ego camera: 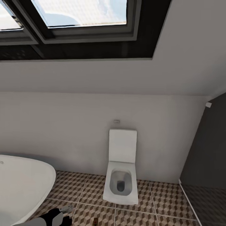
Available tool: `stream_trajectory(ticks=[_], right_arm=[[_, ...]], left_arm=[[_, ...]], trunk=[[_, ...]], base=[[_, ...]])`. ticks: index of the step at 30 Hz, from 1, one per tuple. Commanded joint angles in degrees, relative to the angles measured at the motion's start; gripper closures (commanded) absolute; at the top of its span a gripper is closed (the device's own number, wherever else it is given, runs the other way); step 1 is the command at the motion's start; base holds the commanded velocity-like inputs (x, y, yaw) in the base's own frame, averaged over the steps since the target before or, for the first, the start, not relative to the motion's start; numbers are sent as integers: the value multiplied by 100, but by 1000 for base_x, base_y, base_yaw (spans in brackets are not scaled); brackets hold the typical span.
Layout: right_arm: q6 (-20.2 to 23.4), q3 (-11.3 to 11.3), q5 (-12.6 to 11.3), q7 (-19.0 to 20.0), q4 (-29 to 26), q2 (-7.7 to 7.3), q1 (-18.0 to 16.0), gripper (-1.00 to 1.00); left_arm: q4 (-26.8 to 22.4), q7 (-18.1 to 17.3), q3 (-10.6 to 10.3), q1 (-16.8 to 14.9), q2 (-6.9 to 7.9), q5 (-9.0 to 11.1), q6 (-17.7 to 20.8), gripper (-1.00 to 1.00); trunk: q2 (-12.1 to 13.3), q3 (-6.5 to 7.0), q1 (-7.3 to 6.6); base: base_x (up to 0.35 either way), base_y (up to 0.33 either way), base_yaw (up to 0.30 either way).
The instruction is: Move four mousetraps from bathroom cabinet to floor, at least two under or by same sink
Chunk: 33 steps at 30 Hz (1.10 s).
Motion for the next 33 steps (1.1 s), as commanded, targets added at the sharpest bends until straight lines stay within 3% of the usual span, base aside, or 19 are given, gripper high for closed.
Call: stream_trajectory(ticks=[1,33], right_arm=[[21,51,-42,-14,-2,0,-2,-100],[26,61,-42,-6,8,9,286,-100]], left_arm=[[10,20,10,-5,0,34,6,-100],[6,25,1,436,16,22,3,-100]], trunk=[[-4,0,2],[-4,11,2]], base=[[0,0,29],[0,0,4]])
